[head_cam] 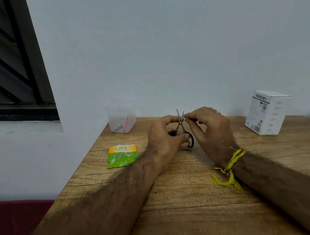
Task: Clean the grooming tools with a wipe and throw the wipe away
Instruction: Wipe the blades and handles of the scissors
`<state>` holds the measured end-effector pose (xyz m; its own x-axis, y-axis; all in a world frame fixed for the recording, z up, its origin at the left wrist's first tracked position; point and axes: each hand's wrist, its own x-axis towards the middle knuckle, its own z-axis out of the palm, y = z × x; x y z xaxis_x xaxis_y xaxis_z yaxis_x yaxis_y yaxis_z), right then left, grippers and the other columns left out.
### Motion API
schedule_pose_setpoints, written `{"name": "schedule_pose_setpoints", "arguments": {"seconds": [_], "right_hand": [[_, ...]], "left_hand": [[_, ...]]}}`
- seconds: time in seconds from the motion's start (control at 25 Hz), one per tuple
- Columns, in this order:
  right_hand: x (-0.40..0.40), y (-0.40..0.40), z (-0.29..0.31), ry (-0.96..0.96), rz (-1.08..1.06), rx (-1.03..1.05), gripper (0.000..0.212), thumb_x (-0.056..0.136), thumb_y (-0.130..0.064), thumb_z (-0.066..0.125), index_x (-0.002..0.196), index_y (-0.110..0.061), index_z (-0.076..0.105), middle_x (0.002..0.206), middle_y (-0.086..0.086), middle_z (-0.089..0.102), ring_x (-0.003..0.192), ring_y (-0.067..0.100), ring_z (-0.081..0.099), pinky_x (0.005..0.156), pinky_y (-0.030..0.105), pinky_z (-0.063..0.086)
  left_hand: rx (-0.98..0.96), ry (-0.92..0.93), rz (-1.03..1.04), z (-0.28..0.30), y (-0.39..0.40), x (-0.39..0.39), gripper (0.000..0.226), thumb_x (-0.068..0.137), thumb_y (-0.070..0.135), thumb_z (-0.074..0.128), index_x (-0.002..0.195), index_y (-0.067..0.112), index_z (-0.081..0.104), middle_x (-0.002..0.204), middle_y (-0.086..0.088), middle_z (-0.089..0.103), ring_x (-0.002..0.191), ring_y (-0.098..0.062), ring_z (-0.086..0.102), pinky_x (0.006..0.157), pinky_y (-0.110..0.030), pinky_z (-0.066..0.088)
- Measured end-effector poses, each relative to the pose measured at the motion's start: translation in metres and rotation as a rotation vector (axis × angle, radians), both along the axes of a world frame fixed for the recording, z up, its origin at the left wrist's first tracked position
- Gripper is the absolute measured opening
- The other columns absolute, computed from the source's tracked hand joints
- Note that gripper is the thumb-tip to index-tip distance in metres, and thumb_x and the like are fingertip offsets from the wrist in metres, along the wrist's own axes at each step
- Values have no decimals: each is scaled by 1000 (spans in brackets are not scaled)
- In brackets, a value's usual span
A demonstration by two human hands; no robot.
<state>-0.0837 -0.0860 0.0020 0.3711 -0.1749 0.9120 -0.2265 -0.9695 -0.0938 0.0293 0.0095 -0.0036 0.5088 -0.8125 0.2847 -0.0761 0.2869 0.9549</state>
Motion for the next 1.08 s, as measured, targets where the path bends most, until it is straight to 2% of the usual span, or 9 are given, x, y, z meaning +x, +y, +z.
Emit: {"name": "schedule_pose_setpoints", "arguments": {"seconds": [0.12, 0.2, 0.32, 0.4, 0.56, 0.64, 0.84, 1.0, 1.08], "right_hand": [[0, 1, 1, -58, -62, -24, 9, 85, -3, 72, 93, -5, 75, 105, 12, 65, 100, 29, 59, 81, 38, 50], [0, 1, 1, -47, -79, -46, 9, 86, -4, 71, 94, -6, 75, 114, 14, 64, 109, 31, 58, 87, 35, 47], [1, 0, -1, 18, -59, -115, 12, 88, -2, 70, 99, -5, 74, 94, 10, 71, 89, 28, 65, 80, 39, 50], [1, -1, -3, -6, -65, -81, 16, 86, -1, 73, 102, -4, 73, 90, 9, 72, 83, 26, 67, 78, 37, 51], [2, -1, -2, -59, -49, -56, 9, 80, 0, 78, 85, -4, 72, 80, 7, 72, 75, 23, 67, 74, 30, 49], [3, 1, -2, -24, -19, -79, 8, 80, 3, 77, 83, -3, 71, 80, 7, 71, 76, 24, 67, 75, 29, 48], [2, 2, -2, 132, 34, -49, 8, 86, 1, 70, 91, -5, 68, 94, 7, 68, 91, 26, 63, 81, 39, 50], [1, 4, -2, 113, 16, -55, 10, 85, 2, 71, 93, -2, 69, 90, 7, 70, 86, 26, 65, 78, 37, 51], [0, 5, -2, 104, 13, -62, 11, 85, 2, 72, 95, -1, 71, 89, 8, 71, 85, 26, 66, 78, 39, 53]], "left_hand": [[-16, 83, -59, 1, 1, 3, 42, 79, -15, 75, 108, 15, 67, 100, -31, 70, 90, -35, 74, 68, -35, 64], [-13, 111, -76, 1, 1, 5, 43, 79, -15, 75, 110, 12, 66, 100, -29, 71, 90, -35, 75, 67, -33, 64], [-15, 126, -87, 1, 1, 4, 43, 79, -16, 75, 111, 11, 66, 100, -29, 71, 87, -32, 74, 65, -30, 63], [-17, 128, -89, 1, 0, 4, 43, 79, -15, 75, 111, 12, 66, 101, -28, 72, 89, -32, 75, 65, -31, 63], [-10, 110, -88, 0, 0, 5, 46, 80, -13, 76, 119, 6, 63, 101, -25, 73, 91, -34, 75, 69, -35, 64], [-9, 114, -93, 0, 0, 5, 47, 80, -12, 76, 122, 5, 62, 102, -27, 72, 91, -35, 75, 70, -36, 64], [-32, 137, -107, 1, 0, 5, 50, 79, -12, 77, 125, 2, 60, 102, -29, 71, 87, -34, 76, 68, -36, 64], [-46, 126, -134, 0, 0, 6, 46, 80, -10, 77, 121, 2, 62, 90, -23, 74, 81, -31, 76, 69, -35, 64], [-45, 121, -139, 1, 1, 6, 45, 80, -9, 77, 121, 2, 62, 92, -23, 74, 83, -30, 76, 70, -35, 64]]}}
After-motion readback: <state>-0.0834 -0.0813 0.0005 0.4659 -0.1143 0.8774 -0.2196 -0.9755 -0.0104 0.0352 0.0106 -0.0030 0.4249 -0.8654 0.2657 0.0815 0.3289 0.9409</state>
